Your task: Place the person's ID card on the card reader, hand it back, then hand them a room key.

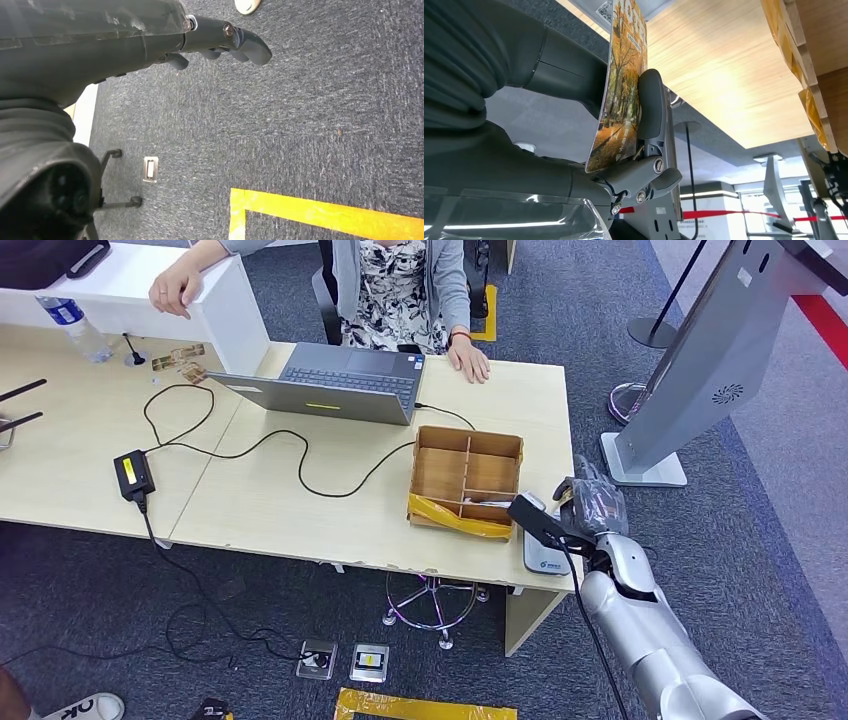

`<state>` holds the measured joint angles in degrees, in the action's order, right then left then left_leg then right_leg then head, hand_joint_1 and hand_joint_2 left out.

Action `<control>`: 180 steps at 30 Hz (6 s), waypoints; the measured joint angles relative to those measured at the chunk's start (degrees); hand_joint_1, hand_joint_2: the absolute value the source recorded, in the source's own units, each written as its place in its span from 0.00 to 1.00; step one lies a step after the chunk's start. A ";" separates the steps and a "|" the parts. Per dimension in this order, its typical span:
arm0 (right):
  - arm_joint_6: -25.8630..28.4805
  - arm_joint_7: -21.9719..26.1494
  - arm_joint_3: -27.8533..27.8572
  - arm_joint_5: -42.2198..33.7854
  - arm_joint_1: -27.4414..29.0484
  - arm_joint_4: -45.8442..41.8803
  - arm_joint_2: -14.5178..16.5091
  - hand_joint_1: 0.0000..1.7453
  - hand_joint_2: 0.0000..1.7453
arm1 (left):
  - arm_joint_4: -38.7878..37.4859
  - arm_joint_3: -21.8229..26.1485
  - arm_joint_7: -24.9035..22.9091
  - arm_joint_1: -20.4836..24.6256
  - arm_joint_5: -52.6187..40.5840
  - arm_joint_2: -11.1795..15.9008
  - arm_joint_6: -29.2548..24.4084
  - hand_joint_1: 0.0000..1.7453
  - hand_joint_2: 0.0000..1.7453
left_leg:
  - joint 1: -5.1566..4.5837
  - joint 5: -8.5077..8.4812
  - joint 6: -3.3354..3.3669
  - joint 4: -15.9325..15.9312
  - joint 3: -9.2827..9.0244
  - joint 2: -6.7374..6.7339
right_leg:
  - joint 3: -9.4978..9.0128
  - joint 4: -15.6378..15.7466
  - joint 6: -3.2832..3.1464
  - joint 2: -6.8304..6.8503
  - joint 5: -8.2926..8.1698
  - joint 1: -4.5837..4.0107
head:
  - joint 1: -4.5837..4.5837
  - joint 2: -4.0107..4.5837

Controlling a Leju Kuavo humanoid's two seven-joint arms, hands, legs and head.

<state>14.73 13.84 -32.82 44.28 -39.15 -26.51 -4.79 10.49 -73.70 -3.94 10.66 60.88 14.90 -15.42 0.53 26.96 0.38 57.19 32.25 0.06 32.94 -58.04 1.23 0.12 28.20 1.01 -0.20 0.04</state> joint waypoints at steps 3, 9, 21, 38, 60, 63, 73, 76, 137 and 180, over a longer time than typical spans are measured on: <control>-0.36 0.09 -0.19 -0.77 0.00 0.34 0.00 1.00 1.00 | 0.00 0.01 -0.07 -0.01 0.28 0.01 -0.20 0.00 0.00 | 0.00 0.00 0.00 0.00 0.00 0.00 | 0.00 0.00 0.00 0.00 0.00 0.00 | 0.01 0.00; -0.62 0.17 -0.45 -1.00 0.00 1.15 0.00 1.00 1.00 | 0.00 0.00 -0.19 -0.03 0.40 0.01 -0.38 0.00 0.00 | 0.00 0.00 0.00 0.00 0.00 0.00 | 0.00 0.00 0.00 0.00 0.00 0.00 | 0.00 0.00; -2.18 0.82 -0.45 -5.19 0.20 2.88 -0.40 1.00 1.00 | 0.00 0.01 -0.82 -0.05 0.41 0.48 -0.51 0.00 0.00 | 0.00 0.00 0.00 0.00 0.00 -0.02 | 0.03 0.01 0.00 -0.02 0.00 0.00 | -0.01 0.00; -6.41 2.87 -0.33 -10.86 0.10 3.78 -2.49 1.00 1.00 | 0.00 0.01 -1.02 -0.19 1.62 0.46 -0.65 0.00 0.00 | 0.00 0.01 0.00 0.00 -0.07 -0.11 | -0.04 0.02 0.00 -0.12 0.00 0.00 | 0.00 0.00; -9.33 1.32 -0.38 -13.86 -13.65 3.26 4.37 1.00 1.00 | 0.00 -0.03 -0.54 0.57 -1.44 -0.41 0.38 0.00 0.00 | 0.04 -0.02 -0.02 0.00 -0.02 -0.15 | -0.01 -0.03 0.00 -0.12 -0.01 -0.04 | 0.01 0.00; -9.21 0.97 -0.40 -13.37 -15.42 3.26 5.64 1.00 1.00 | 0.00 -0.03 -1.03 0.95 -1.60 -0.58 0.43 0.00 0.00 | 0.04 -0.02 -0.02 0.00 -0.03 -0.15 | -0.02 -0.03 0.00 -0.14 -0.01 -0.04 | 0.01 0.00; -8.44 -1.38 -0.48 -11.88 -17.19 3.67 9.52 1.00 1.00 | 0.00 -0.08 -1.24 1.26 -2.39 -1.10 0.48 0.00 0.00 | 0.04 -0.02 -0.03 0.00 -0.03 -0.15 | 0.01 -0.03 -0.01 -0.13 -0.01 -0.04 | 0.01 0.00; -8.16 -2.04 -0.49 -11.93 -17.14 3.96 9.91 1.00 1.00 | 0.00 -0.39 -1.65 1.31 -3.15 -1.15 0.98 0.00 0.00 | 0.04 -0.02 -0.03 0.00 -0.03 -0.15 | 0.02 -0.02 -0.01 -0.12 -0.01 -0.04 | 0.01 0.00; -9.17 -13.94 -2.96 -16.93 5.57 -34.31 -4.13 0.00 1.00 | 0.00 -3.79 -0.28 -0.50 -0.16 -1.59 0.60 0.00 0.00 | 0.08 0.06 -0.05 0.00 -0.03 -0.18 | 0.02 0.06 -0.01 -0.18 0.00 -0.07 | 0.01 0.00; 2.58 -20.31 -10.63 4.60 17.93 -35.70 1.73 0.00 1.00 | 0.00 -3.76 -0.05 -0.23 0.25 -1.48 2.43 0.00 0.00 | 0.12 0.10 -0.10 -0.03 0.00 -0.18 | 0.03 0.05 -0.05 -0.18 0.05 -0.11 | 0.01 0.00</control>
<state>17.31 -6.48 -43.45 48.89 -21.22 -62.21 -3.06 10.49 -77.46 -4.00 10.43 61.13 13.42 -13.00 0.65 27.06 0.28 57.16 32.25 -0.12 32.97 -57.99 1.18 -0.06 28.24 0.90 -0.19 0.04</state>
